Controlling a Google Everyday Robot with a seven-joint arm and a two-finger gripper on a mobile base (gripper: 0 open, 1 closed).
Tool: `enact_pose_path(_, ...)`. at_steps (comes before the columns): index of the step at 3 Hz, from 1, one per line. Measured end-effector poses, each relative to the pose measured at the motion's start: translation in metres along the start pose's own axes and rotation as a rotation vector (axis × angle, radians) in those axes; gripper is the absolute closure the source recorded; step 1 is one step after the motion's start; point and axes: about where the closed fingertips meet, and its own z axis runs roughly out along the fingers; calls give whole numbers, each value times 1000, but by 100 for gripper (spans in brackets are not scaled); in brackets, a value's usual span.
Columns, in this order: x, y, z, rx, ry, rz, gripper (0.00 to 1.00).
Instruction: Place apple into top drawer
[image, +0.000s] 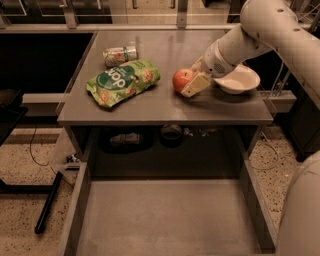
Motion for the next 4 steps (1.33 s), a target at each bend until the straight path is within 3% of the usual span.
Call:
enact_pose_path(1, 1, 10, -5, 21, -2, -6, 100)
enact_pose_path(3, -4, 58, -45, 74, -100, -49, 100)
enact_pose_path(4, 7, 86, -73, 101, -103, -77, 100)
